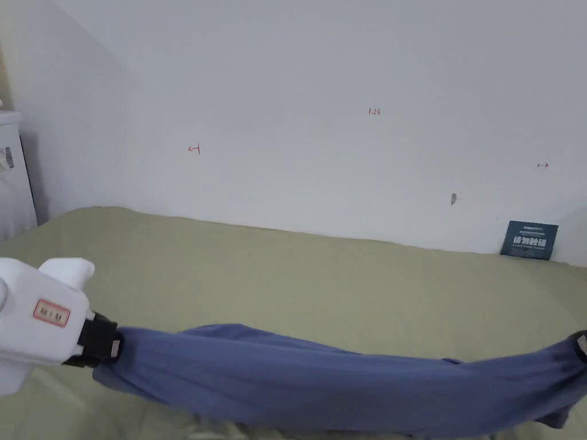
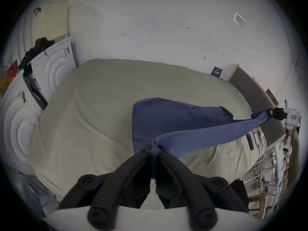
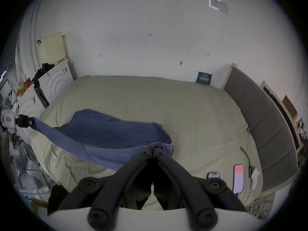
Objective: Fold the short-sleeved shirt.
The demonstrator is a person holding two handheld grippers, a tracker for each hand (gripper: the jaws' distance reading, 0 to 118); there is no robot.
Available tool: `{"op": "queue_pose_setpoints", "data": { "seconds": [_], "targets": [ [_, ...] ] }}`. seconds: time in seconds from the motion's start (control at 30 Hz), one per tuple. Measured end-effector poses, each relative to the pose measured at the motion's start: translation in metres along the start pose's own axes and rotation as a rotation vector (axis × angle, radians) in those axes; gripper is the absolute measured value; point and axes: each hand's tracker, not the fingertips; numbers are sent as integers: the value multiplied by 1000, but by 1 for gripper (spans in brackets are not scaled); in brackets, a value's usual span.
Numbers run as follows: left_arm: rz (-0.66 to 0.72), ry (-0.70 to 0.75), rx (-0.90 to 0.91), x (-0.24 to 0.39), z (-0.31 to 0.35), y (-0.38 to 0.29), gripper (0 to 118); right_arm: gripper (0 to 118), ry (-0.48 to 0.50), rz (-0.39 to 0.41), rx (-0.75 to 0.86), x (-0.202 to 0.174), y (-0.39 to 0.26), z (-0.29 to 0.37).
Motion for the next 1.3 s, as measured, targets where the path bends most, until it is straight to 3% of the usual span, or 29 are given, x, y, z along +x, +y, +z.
{"op": "queue_pose_setpoints", "data": {
  "seconds": [0.1, 0.47, 0.83, 0.87, 0.9, 0.93, 0.97, 1.0, 1.03, 1.13, 1.3],
  "targets": [
    [11, -10, -32, -1, 5, -40, 5, 0, 2, 9, -32, -3, -41, 12],
    [23, -34, -160, -10, -8, -158, 5, 0, 24, -94, -160, 5, -169, 14],
    [66, -34, -254, -23, -58, -199, 7, 0, 14, -126, -326, 19, -223, -43],
    [67, -31, -253, -24, -60, -199, 18, 2, 15, -122, -341, 20, -223, -47],
    [69, -25, -251, -24, -62, -198, 47, 10, 12, -126, -350, 20, -222, -51],
    [71, -8, -254, -25, -65, -198, 92, 36, 17, -129, -355, 18, -222, -53],
    [87, 27, -271, -24, -67, -196, 111, 68, 26, -123, -374, 18, -221, -57],
    [117, 38, -272, -26, -67, -196, 114, 95, 19, -122, -372, 17, -221, -59],
    [133, 33, -261, -28, -64, -195, 112, 101, 15, -122, -371, 17, -221, -59],
    [227, 1, -235, -32, -46, -190, 112, 98, 19, -134, -328, 16, -217, -47],
    [114, 99, -102, 0, 1, -189, 106, 92, -21, -135, -297, 3, -207, -17]
  ]
}}
